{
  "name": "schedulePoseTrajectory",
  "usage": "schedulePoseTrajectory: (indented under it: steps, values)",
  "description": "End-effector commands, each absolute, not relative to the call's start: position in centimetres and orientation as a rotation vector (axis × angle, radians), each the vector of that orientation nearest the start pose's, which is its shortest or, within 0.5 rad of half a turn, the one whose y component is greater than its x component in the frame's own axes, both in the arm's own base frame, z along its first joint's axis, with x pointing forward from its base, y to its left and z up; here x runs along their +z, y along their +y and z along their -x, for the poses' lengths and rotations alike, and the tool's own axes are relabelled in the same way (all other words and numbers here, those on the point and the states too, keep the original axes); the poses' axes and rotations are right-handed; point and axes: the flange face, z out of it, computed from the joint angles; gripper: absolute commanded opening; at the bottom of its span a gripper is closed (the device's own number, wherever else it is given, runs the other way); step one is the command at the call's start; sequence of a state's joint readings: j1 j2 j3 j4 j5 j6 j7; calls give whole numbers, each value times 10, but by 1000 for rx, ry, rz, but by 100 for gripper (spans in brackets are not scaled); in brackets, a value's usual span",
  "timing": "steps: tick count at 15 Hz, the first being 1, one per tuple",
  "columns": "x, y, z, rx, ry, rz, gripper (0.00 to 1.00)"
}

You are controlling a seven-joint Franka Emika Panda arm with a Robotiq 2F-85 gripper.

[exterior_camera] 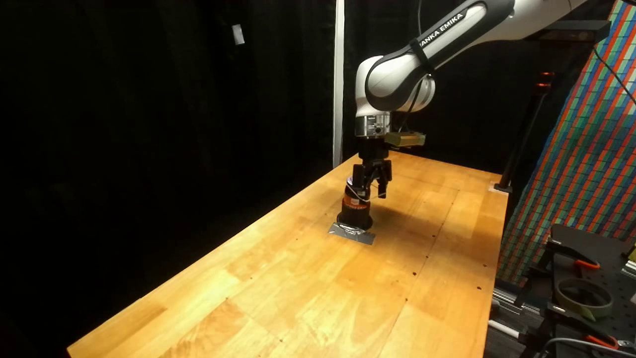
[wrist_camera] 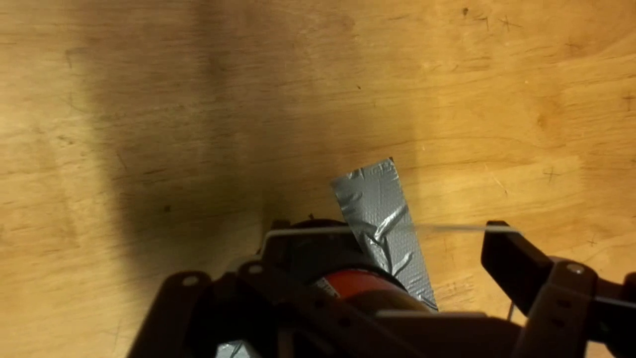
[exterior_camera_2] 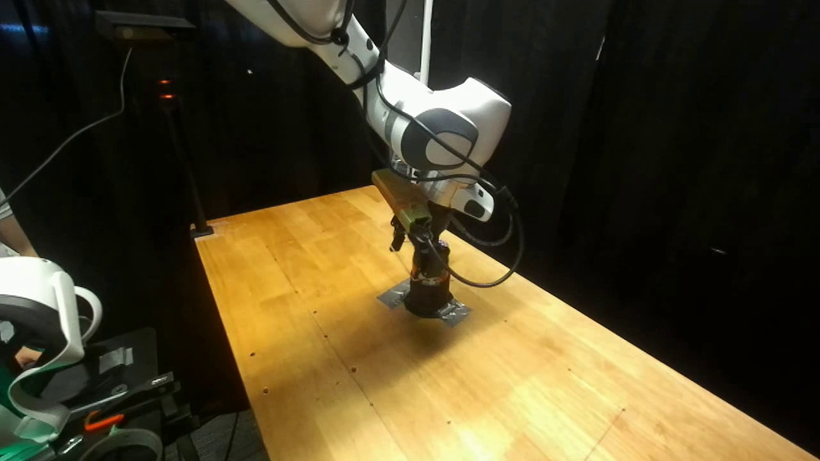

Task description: Put the rubber band around the jar.

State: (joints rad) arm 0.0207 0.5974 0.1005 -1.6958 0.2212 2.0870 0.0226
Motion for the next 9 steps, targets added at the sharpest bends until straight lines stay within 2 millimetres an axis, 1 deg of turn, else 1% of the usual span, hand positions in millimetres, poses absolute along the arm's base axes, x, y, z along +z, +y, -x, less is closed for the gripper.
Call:
schedulePoseTrajectory:
  steps: [1,2,3,5,6,9]
  values:
    - [248,90,-611,272,81,2929,75]
    - [250,91,-604,238,87,2942,68]
    - [253,92,-595,151,116,2964,58]
    - [257,98,-580,30,144,2988,42]
    - [257,101,-570,-30,164,2997,35]
    - [261,109,-541,-279,266,2995,13]
